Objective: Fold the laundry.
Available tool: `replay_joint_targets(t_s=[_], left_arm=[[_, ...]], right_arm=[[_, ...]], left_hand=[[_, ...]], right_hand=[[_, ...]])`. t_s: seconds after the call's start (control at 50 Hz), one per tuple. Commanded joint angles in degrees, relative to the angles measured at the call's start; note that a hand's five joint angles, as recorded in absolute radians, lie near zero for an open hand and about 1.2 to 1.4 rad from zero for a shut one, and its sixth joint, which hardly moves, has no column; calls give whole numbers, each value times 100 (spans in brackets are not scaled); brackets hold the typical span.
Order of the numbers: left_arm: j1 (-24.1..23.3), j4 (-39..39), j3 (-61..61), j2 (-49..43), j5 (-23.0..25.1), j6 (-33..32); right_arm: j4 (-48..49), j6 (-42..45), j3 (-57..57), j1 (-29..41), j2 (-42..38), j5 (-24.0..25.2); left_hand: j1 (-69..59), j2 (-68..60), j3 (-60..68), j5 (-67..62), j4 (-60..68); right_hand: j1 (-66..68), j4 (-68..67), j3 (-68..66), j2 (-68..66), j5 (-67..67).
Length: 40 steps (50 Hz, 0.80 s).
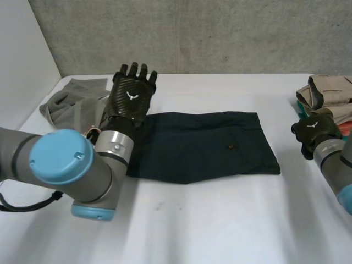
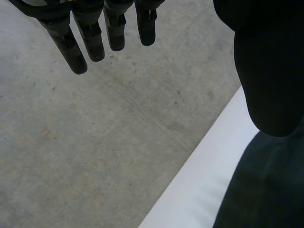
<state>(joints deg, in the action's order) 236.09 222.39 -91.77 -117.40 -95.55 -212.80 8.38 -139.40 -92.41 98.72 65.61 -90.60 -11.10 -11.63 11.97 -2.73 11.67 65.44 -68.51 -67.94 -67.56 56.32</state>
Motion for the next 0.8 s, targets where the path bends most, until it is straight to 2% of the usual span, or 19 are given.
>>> replay_joint_targets(t_s=[0.02,0.04,0.08,0.18,0.32,0.5,0.54,0.58,0.6,0.7,0.8], left_arm=[[218,-3,-394,445,-34,45],[244,-3,-438,489,-34,72],[271,-29,-491,551,-34,107],[280,-327,-605,762,-8,510],[245,-644,-588,876,10,941],[227,-750,-623,876,10,1012],[227,-750,-632,876,10,1021],[236,-750,-632,876,10,1012],[236,-759,-632,876,10,1012],[236,-759,-640,894,1,1012],[244,-829,-640,1051,1,1021]], right_arm=[[243,440,56,198,101,60],[235,414,56,278,101,86],[226,274,-57,462,75,270],[138,-367,-295,499,75,806],[146,-1088,-313,437,-135,1272],[199,-1072,-84,428,-733,1247],[225,-1063,-40,428,-830,1229],[339,-1063,-23,402,-892,1194],[409,-1072,-23,393,-892,1150],[1015,-932,-365,104,-490,528],[964,-274,-515,-20,188,333]], left_hand=[[5,58,-92,168,-61],[5,58,-92,168,-61],[5,58,-92,168,-61],[21,74,-108,185,-78],[21,74,-108,185,-78],[5,58,-92,168,-61],[21,74,-108,184,-78],[5,58,-92,168,-61],[5,58,-92,168,-61],[5,58,-92,168,-61],[38,91,-125,201,-95]], right_hand=[[1456,-1149,-1206,-1244,1368],[163,144,87,49,75],[-3448,3755,3698,3660,-3536],[-3584,3891,3834,3796,-3672],[-3434,3741,3684,3646,-3522],[-3215,3522,3465,3427,-3303],[-2646,2953,2896,2858,-2734],[1121,-814,-871,-909,1033],[1453,-1146,-1203,-1240,1365],[1456,-1149,-1206,-1244,1368],[1456,-1149,-1206,-1244,1368]])
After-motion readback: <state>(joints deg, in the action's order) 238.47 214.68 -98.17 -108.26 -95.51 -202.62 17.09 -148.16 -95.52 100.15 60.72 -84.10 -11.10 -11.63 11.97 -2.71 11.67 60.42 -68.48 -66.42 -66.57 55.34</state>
